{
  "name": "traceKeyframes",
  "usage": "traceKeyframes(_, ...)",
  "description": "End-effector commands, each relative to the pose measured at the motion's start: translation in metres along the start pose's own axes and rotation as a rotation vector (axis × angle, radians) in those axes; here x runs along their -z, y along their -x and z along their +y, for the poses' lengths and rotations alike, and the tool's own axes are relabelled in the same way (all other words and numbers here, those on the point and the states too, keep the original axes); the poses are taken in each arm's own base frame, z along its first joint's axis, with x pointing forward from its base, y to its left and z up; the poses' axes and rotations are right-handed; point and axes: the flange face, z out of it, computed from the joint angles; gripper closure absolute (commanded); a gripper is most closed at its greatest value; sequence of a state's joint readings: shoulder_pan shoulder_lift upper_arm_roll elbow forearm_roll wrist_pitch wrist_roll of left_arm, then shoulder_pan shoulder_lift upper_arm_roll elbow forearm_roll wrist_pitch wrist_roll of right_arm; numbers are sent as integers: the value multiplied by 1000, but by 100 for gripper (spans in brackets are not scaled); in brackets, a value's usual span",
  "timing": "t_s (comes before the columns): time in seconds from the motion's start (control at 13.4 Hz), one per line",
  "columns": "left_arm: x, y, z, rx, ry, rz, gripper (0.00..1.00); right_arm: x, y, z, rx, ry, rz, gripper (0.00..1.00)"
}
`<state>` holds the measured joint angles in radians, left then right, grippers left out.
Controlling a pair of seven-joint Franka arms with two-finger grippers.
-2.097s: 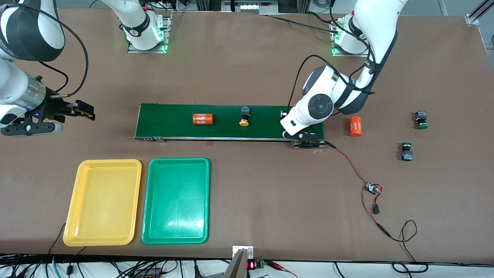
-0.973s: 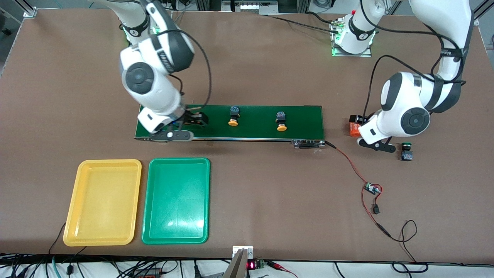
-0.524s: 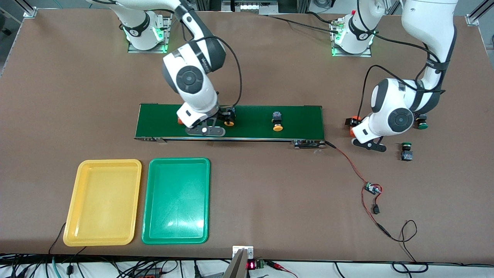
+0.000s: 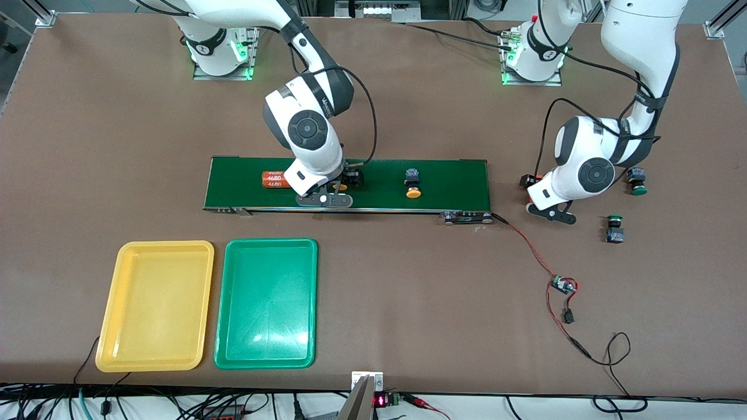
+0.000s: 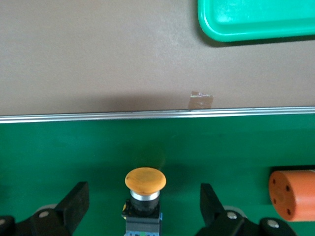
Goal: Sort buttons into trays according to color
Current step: 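Grasp the yellow button with the right gripper while the left grasps a cylinder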
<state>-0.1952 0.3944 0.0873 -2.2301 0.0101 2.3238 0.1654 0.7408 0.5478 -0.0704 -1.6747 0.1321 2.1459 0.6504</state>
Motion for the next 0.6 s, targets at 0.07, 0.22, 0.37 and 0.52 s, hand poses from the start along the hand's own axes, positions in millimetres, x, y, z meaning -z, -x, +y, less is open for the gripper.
traceKeyframes(0.07,7,1,0,-43,-21,12,76,-20,7,-1,-7,24,-52,0)
traceKeyframes(0.22,23,0,1,-45,-22,24,83,-32,11,3,-5,45,-79,5)
traceKeyframes(0.37,55,-5,9,-61,-19,10,85,-36,14,3,-20,56,-90,24)
traceKeyframes(0.52,92,-16,28,-140,-18,-1,84,-33,13,3,-67,54,-87,68)
